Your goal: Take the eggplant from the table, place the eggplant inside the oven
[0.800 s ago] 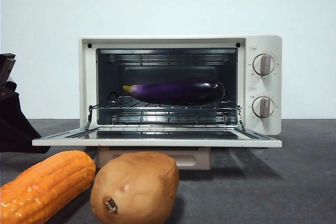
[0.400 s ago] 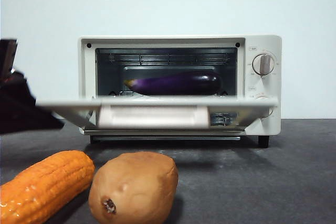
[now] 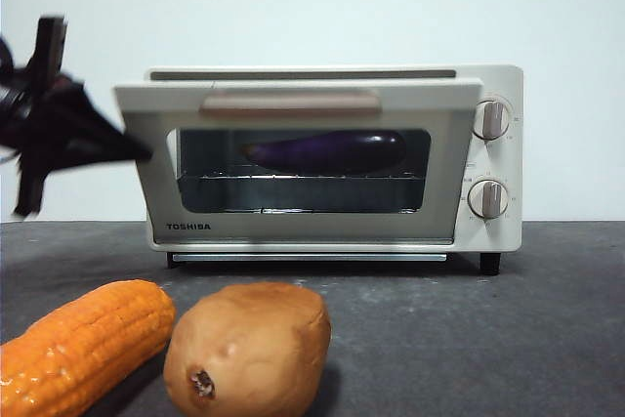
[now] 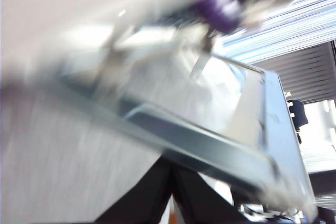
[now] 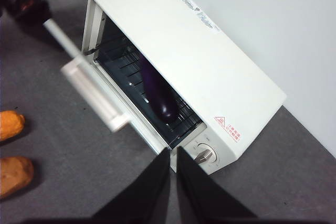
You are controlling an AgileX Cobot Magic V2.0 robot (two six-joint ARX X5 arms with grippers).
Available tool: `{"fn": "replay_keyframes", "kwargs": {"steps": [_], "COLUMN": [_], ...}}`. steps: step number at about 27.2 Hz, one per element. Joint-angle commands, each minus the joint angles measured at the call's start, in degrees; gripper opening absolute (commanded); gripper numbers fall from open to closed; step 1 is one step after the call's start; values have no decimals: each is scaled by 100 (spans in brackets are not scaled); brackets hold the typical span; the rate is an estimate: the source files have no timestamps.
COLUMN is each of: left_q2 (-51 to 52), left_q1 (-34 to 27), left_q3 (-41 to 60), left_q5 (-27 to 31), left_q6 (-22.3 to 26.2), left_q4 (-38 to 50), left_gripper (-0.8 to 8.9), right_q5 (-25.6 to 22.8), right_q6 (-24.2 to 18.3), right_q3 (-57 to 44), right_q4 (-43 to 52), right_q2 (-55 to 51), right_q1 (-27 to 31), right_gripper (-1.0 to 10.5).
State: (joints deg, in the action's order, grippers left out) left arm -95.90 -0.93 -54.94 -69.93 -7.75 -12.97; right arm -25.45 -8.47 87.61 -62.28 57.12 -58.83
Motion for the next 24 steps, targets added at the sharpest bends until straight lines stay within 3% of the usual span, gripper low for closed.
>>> {"fn": "replay_keyframes", "kwargs": {"steps": [1,5,9,17,21,24], "left_q2": [-55,-50,173,1545,2304,2787], "left_q1": [13,13,20,363,708,935], "left_q3": [-560,-1202,-1624,-1648,-1622,-1530], "left_q5": [-72,-72,271,2793,4015,4684], "left_q6": [-107,-503,-273,1198,1276,1272], "left_q4": [90,-42,-852,-2682,-2787,-2730], "left_gripper": [4,4,4,4,4,4], "right_q5": [0,214,643,693,1141,1895], "right_q6": [151,168,13,-535,-560,-391], "right_q3": [131,63,-339,-1836,-2520,-2957], "right_q4": [46,50,55,330,841,1488], "right_q2": [46,50,52,103,129,94], "right_q1": [-66,-66,-57,557,1438,2212], "right_gripper": [3,3,3,3,3,3]}}
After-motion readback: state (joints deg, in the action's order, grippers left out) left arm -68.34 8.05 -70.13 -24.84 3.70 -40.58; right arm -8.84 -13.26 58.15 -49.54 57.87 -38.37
